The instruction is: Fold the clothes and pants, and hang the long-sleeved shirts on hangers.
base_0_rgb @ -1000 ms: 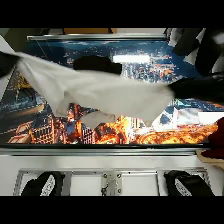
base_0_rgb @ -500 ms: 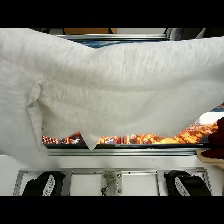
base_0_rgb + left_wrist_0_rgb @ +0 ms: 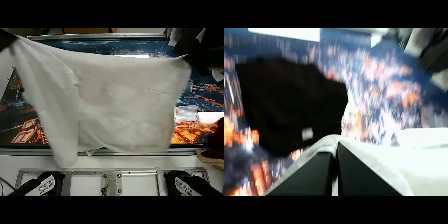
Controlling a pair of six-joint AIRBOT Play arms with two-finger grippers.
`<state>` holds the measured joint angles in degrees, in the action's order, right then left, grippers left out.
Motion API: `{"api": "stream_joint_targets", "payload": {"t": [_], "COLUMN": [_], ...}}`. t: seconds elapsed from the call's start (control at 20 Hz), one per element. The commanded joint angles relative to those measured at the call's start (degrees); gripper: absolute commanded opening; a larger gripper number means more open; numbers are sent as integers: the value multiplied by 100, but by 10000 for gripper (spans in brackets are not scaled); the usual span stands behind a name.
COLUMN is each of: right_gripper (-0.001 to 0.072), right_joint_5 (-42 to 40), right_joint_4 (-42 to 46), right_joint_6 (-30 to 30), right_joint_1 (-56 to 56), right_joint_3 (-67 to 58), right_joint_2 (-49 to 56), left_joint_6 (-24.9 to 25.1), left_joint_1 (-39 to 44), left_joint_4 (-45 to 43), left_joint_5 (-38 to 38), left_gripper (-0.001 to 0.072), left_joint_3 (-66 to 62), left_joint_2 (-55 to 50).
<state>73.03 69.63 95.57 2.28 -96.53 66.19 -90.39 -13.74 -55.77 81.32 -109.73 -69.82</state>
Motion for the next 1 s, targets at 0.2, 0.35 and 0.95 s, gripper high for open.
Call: {"api": "stream_joint_targets", "payload": {"t": [0.2, 0.35, 0.95], "right_gripper": [605, 601, 588], "right_joint_5": [-890, -1023, -957], "right_joint_4": [-269, -232, 131], "right_joint_6": [-131, -437, -688], "right_joint_1": [15, 55, 262], "right_joint_3": [24, 24, 28], "right_joint_2": [1766, 1325, -337], "left_joint_6": [-350, -350, -146], "left_joint_1": [1073, 1803, 5097], "left_joint_4": [-946, -914, -750], "left_joint_5": [529, 442, -2684], "left_gripper": [15, 16, 79], "left_joint_3": [-13, -13, -15], "left_joint_2": [-2020, -2151, -2295]}}
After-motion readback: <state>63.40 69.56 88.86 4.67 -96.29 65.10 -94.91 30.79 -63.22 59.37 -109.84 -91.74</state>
